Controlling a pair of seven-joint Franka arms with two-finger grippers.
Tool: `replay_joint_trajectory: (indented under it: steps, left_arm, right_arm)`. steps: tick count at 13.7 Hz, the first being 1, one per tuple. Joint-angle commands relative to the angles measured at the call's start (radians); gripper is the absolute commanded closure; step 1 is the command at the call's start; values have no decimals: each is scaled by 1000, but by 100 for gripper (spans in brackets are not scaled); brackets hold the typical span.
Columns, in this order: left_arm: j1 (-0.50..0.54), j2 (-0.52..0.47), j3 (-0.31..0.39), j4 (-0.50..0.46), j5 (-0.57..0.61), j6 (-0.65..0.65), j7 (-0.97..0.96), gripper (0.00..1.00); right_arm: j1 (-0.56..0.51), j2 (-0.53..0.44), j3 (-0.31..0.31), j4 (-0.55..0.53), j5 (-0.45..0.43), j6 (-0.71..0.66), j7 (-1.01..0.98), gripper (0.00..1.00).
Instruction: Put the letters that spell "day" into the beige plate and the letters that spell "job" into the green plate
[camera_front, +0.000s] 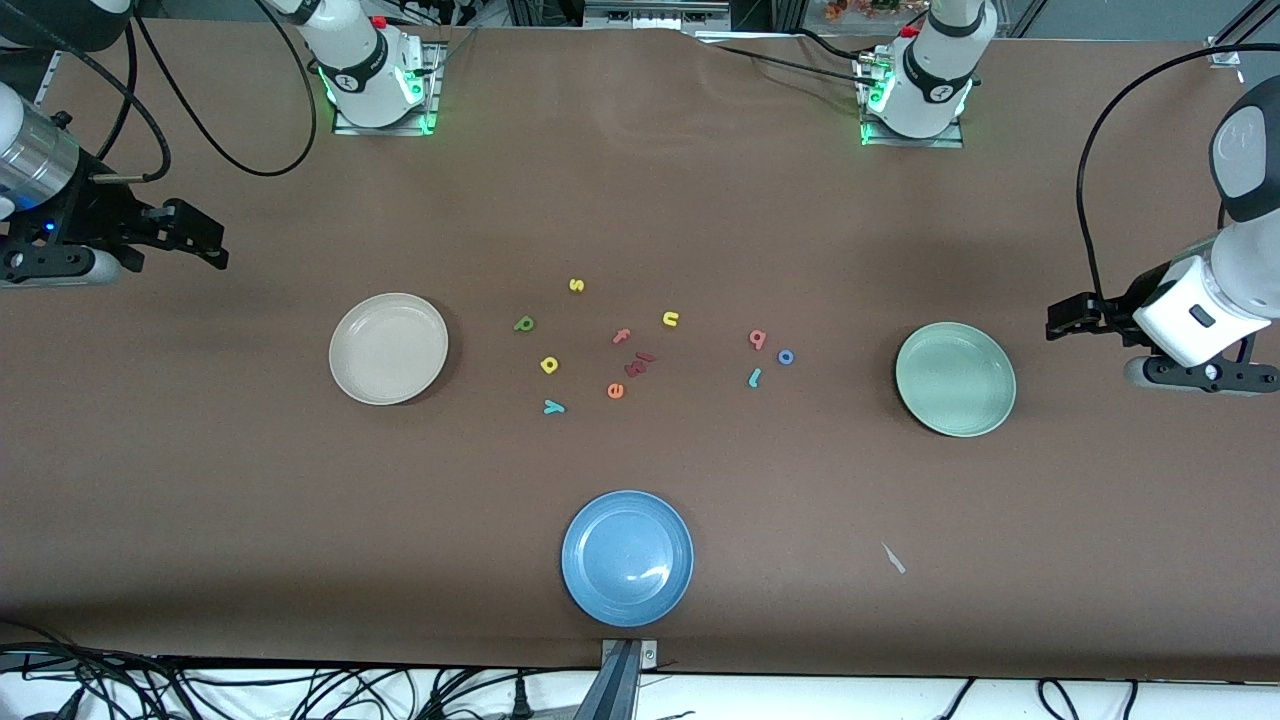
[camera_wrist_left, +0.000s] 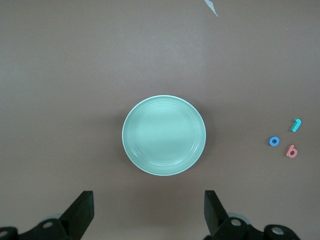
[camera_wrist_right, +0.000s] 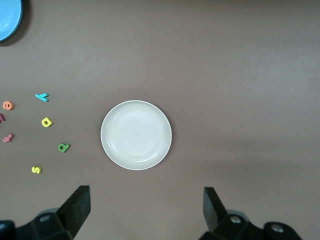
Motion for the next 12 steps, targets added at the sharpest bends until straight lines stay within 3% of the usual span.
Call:
replay_joint_trajectory:
  steps: [1,12]
  left_arm:
    - [7,-34,-1,-34,-43,4,22,3]
    - [7,-33,1,-39,-41,5,21,4]
  right_arm:
    - [-11,-8,14,-10,-16,7,9,0]
    - [-12,-7,14,-10,-15,10,9,0]
